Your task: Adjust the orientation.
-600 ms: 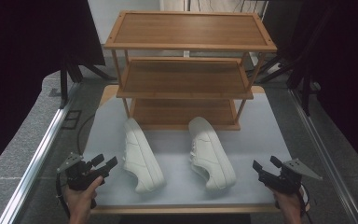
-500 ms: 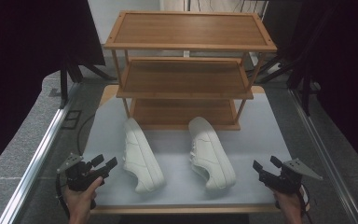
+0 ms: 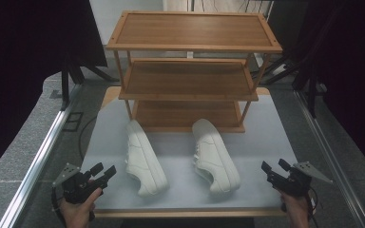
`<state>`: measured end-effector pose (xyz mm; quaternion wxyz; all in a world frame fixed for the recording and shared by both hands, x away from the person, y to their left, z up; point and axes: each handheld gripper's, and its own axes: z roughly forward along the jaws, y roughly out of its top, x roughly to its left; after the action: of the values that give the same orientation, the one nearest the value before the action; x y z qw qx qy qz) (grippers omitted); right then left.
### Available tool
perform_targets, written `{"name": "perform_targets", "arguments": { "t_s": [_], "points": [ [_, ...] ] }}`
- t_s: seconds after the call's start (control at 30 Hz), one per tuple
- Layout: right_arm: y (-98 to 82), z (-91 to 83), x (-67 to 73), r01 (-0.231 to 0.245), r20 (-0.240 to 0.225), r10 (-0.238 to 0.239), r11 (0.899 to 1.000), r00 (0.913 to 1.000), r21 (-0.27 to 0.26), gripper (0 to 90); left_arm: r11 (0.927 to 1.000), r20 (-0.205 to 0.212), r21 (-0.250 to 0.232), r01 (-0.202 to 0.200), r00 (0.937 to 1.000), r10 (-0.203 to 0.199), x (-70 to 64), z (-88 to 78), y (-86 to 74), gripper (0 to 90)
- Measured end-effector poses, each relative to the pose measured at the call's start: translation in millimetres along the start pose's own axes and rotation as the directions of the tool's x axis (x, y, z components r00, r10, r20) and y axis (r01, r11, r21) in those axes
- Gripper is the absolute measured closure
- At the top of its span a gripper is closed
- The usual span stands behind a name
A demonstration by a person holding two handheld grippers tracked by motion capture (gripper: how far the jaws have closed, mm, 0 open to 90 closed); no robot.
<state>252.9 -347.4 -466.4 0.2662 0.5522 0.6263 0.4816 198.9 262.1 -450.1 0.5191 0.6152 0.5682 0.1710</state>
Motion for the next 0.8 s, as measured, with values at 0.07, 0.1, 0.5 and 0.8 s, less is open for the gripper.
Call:
{"name": "perform_targets", "arguments": {
  "t_s": [0.07,0.1,0.5,0.8],
  "points": [
    [0.9,1.5,0.5,-0.001,0.000,0.001,1.000,1.0000,-0.002,25.0,1.0000,-0.001,-0.002,-0.002,1.0000,0.002,-0.9,-1.6,-0.9,46.1],
    [1.0,2.3,0.8,0.000,0.000,0.000,1.000,1.0000,-0.001,25.0,0.9999,-0.003,0.002,-0.010,0.9999,0.010,-3.1,-4.4,-3.4,50.4],
    [0.0,4.5,3.5,-0.001,0.017,0.001,1.000,0.9999,0.000,25.6,0.9898,0.041,0.139,-0.030,0.9989,0.024,-25.6,-4.2,-37.1,81.7],
    [-2.7,2.3,1.7,-0.020,0.037,0.020,1.000,0.9991,-0.002,25.8,0.9735,0.106,0.209,-0.093,0.9917,0.072,-47.8,22.6,-35.0,85.4]
  ]
}}
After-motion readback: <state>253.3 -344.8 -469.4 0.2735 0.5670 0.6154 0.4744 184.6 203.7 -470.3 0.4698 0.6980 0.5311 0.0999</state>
